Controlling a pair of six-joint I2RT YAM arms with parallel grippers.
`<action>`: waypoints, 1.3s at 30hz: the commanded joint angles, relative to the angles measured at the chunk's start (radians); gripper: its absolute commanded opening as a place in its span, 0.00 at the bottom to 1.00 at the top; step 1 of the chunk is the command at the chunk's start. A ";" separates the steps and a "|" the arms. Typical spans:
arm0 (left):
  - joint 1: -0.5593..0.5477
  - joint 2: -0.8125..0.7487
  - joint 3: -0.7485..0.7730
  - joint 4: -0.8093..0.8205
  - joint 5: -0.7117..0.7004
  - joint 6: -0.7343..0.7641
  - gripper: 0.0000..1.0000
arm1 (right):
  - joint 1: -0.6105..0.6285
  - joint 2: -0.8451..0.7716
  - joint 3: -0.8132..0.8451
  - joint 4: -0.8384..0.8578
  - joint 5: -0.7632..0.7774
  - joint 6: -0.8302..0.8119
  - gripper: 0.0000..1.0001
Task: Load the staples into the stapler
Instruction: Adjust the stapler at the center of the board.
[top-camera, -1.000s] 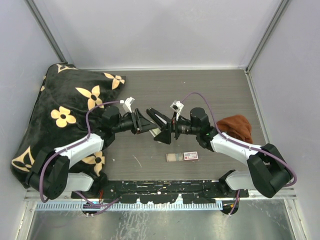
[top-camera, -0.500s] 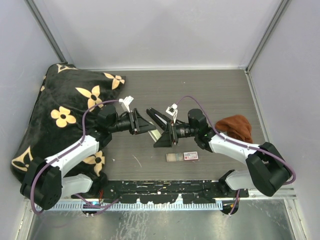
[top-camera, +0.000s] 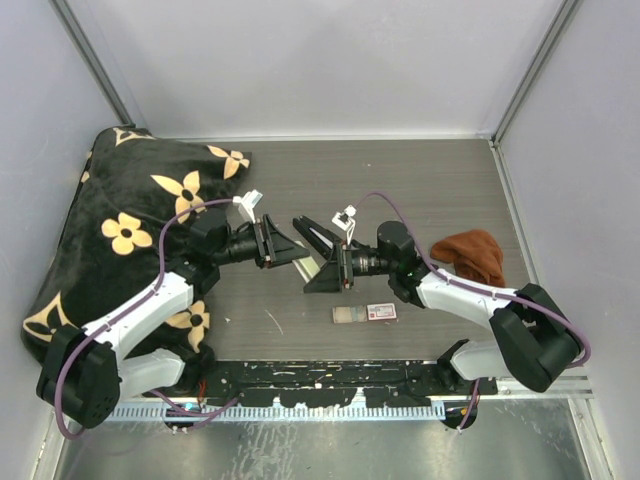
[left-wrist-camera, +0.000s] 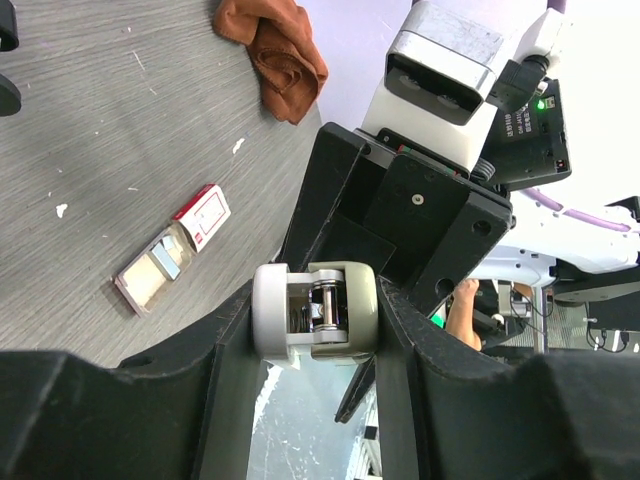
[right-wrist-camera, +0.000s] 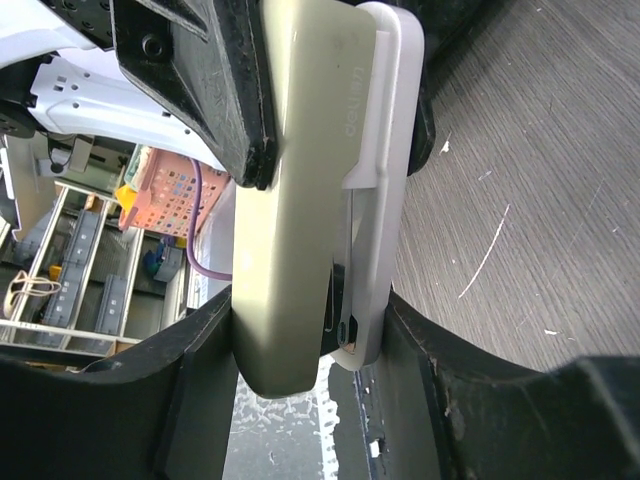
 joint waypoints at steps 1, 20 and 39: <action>-0.008 -0.039 0.047 0.007 0.071 0.083 0.00 | -0.006 -0.031 0.028 0.090 -0.018 0.105 0.15; -0.017 -0.053 0.048 0.018 0.050 0.083 0.00 | 0.000 -0.047 -0.013 0.159 0.000 0.122 0.01; -0.017 -0.058 0.035 0.062 0.011 0.037 0.00 | 0.023 -0.051 -0.019 0.189 -0.063 0.127 0.05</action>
